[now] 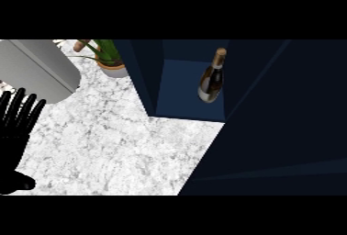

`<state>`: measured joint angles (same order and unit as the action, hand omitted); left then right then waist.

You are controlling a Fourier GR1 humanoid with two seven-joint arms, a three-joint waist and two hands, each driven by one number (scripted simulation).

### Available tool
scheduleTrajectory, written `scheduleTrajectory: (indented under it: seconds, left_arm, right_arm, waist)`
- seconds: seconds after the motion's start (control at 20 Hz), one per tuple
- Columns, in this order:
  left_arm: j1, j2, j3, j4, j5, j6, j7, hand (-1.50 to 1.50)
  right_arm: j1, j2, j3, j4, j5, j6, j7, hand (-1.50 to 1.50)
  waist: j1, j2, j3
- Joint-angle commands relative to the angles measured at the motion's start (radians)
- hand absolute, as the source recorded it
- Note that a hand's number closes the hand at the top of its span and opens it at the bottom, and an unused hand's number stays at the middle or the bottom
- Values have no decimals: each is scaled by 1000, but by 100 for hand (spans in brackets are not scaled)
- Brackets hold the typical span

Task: Pick up the wine, place it into the cabinet and close the cabinet

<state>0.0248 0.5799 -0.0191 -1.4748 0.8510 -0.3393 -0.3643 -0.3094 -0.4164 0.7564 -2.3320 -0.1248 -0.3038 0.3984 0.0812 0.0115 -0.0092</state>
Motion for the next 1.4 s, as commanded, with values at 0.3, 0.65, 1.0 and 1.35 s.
scheduleTrajectory:
  seconds: [0.3, 0.65, 1.0, 1.35]
  left_arm:
    - [21, -6, 41, 86, -17, -63, -42, -150]
    - [18, 2, 93, 70, 0, -51, 10, -150]
    - [8, -4, 138, 118, -17, -124, 2, -150]
    - [23, -62, 134, 61, -59, -73, 20, -150]
  right_arm:
    - [-599, 409, -114, 487, -47, -97, 245, 150]
    - [-676, 415, -234, 793, -198, -72, 21, 150]
    - [-637, 416, -297, 930, -265, -23, -77, 150]
    - [-670, 404, -421, 1136, -214, 132, -171, 150]
  waist:
    - [-35, -9, 5]
    - [-57, -8, 9]
    - [-66, -9, 9]
    - [-66, -9, 9]
